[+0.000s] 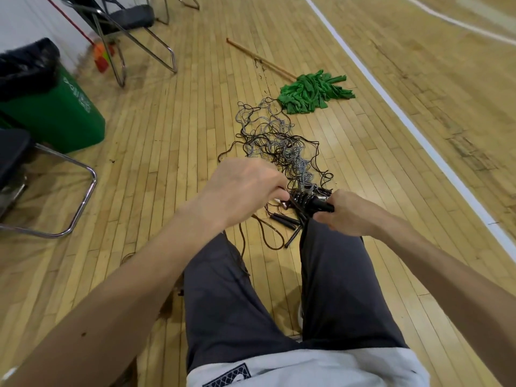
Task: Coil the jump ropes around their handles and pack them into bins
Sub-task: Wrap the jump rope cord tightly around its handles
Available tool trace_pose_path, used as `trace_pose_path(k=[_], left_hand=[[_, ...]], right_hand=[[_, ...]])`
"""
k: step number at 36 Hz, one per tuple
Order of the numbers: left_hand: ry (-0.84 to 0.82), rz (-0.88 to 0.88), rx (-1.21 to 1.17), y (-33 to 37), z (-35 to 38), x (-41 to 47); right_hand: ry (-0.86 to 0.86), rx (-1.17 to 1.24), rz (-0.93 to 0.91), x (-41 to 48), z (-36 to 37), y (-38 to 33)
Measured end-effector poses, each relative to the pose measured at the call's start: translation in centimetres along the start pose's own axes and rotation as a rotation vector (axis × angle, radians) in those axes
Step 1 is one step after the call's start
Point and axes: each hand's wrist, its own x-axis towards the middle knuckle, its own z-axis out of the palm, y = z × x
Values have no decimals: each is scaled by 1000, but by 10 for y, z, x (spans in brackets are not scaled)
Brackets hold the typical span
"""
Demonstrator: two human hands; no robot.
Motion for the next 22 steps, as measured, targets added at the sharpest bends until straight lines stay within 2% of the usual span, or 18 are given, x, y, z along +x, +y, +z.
trace_pose_path(k=[5,9,15,22], left_hand=[[-51,38,-51,-14,-14,3],[-131,21,-164,-16,-22,9],[-213,-55,-518,-23,-21,16],[-298,-87,-917,-28,-5,12]], right_hand=[[-117,-47,-83,-13,2,-5],[-321,-9,-186,-28,4,-14],[-512,-1,-350,-51,-2,-25],[-541,10,-457,-74,-2,-38]])
